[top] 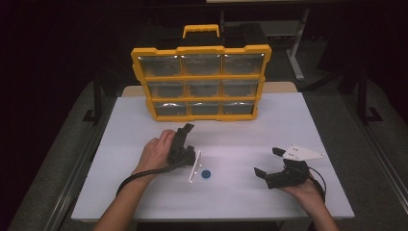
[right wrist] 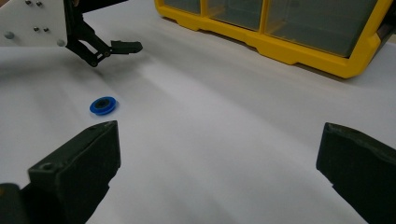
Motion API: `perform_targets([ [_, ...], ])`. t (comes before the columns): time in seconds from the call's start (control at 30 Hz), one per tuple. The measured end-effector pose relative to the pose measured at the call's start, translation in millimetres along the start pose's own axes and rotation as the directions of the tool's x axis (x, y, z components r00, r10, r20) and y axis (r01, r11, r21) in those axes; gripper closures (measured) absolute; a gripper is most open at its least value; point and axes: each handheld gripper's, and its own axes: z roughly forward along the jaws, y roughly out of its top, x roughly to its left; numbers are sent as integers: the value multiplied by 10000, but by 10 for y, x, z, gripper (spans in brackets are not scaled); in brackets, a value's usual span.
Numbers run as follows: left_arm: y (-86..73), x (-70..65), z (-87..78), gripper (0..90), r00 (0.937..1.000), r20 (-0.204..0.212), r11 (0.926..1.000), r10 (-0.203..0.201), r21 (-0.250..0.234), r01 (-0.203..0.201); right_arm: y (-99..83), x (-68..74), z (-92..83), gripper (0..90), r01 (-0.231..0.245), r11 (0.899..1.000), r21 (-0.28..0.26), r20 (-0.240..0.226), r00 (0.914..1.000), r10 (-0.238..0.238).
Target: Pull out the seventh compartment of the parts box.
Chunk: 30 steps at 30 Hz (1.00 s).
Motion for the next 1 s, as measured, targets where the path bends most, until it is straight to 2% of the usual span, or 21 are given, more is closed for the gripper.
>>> perform_targets([
  [1.0,-202,45,20,5,9992,-338,9968,-221,763,246,1,2,-5,0,25,10000,10,-1,10000,-25],
])
